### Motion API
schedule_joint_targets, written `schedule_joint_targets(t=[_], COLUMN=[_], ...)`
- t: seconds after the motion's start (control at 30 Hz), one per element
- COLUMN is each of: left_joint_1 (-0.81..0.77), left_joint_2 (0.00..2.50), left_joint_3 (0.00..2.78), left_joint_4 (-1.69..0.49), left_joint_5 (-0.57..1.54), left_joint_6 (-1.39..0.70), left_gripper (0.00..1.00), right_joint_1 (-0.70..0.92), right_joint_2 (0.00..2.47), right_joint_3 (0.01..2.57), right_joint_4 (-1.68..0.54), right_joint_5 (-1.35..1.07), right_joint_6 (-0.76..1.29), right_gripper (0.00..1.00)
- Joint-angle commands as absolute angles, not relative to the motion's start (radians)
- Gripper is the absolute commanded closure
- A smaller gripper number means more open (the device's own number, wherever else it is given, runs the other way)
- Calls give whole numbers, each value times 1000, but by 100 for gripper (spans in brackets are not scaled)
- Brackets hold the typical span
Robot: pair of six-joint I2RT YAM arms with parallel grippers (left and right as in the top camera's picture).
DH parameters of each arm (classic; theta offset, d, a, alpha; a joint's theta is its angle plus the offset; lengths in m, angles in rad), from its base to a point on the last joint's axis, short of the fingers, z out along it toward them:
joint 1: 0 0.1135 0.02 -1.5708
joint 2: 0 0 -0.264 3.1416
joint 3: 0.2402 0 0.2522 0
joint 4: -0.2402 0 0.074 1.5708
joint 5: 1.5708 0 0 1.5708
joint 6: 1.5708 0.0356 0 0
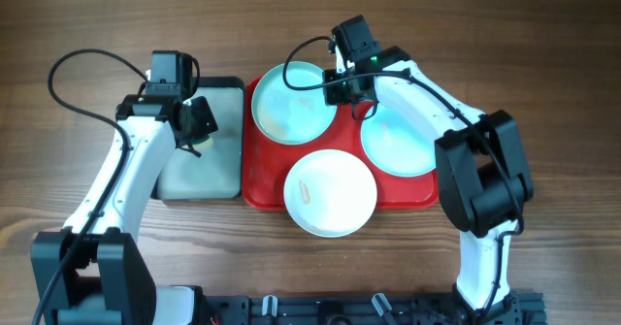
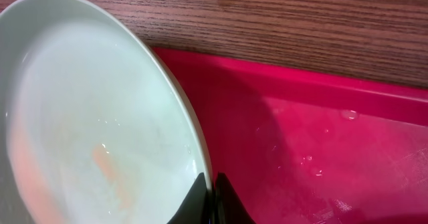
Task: Clean dirty plates on tray and stack at the side
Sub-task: 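Lift the blue plate with the right gripper off the red tray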
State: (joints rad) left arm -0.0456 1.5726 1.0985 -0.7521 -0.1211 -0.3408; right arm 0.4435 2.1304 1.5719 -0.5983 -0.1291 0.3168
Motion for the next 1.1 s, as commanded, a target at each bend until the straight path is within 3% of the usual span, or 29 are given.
schedule_joint_targets(t=[0.0, 0.77, 1.07], left_joint_1=[-43, -43, -43], left_joint_2=[1571, 1568, 1451], left_joint_3=[1093, 1093, 1093], left_joint_4=[-752, -755, -779], left_joint_5=[-111, -128, -127], left_joint_6=[-321, -326, -329], left_gripper=[96, 96, 96], right_joint_1=[447, 456, 556], right_joint_2=[2149, 2095, 2038], right_joint_3=[1593, 1711, 1711], right_joint_4=[-595, -641, -540], right_joint_5=[-110, -108, -48], right_joint_6=[315, 295, 323], right_gripper=[96, 96, 96])
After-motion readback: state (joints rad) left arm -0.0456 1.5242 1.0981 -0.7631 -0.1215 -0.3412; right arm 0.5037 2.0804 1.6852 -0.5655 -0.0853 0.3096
